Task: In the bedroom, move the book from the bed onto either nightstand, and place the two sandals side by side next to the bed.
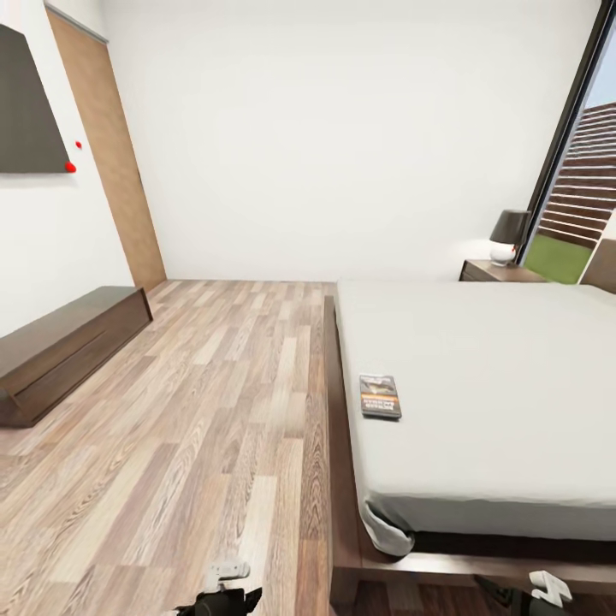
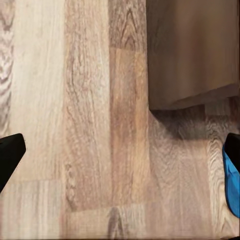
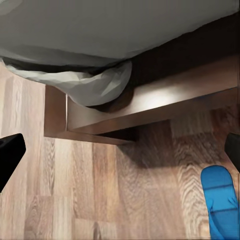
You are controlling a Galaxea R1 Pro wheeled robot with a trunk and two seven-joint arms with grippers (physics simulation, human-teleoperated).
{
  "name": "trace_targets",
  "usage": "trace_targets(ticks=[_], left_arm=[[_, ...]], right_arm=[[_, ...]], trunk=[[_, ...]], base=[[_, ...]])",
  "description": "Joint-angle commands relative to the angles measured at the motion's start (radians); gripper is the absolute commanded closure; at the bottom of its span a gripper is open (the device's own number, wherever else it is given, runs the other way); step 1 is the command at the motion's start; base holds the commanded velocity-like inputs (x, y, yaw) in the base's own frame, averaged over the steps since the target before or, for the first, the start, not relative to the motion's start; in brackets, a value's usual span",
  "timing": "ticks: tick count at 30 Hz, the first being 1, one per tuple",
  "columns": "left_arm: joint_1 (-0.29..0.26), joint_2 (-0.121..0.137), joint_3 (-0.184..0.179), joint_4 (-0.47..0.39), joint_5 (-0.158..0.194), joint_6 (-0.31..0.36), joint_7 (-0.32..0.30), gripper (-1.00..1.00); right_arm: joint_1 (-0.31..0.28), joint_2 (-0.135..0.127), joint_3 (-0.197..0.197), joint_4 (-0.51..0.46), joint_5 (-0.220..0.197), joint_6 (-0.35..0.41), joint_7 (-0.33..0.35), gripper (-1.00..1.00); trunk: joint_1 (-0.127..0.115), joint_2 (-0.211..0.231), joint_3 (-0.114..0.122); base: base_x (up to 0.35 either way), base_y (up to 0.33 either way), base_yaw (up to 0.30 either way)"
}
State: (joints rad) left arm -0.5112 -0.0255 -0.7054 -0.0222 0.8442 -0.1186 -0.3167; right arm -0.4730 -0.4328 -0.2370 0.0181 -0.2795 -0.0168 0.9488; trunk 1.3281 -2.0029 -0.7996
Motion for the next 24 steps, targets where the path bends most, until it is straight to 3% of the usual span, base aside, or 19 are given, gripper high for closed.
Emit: trace_targets(ticks=[1,6,17,24], left_arm=[[0.0,-0.004,-0.008,0.002,0.001,-0.008,0.0,-1.0],[0.011,-0.016,-0.008,0.002,-0.021,-0.021,0.013,-1.0],[0.017,-0.02,-0.008,0.002,-0.025,-0.05,0.014,-1.0],[0.018,-0.023,-0.008,0.002,-0.024,-0.053,0.014,-1.0]], right_arm=[[-0.001,0.002,-0.003,0.001,0.0,-0.002,-0.006,-1.0],[-0.001,0.025,-0.002,-0.002,0.0,-0.003,-0.069,-1.0],[-0.001,0.03,-0.002,-0.001,0.0,-0.003,-0.081,-1.0],[-0.001,0.03,-0.002,-0.001,0.0,-0.003,-0.082,-1.0]], trunk=[[-0.004,0.007,0.002],[-0.023,0.042,0.018],[-0.065,0.119,0.052],[-0.065,0.119,0.052]], base=[[0.0,0.0,0.0],[0.0,0.0,0.0],[0.0,0.0,0.0],[0.0,0.0,0.085]])
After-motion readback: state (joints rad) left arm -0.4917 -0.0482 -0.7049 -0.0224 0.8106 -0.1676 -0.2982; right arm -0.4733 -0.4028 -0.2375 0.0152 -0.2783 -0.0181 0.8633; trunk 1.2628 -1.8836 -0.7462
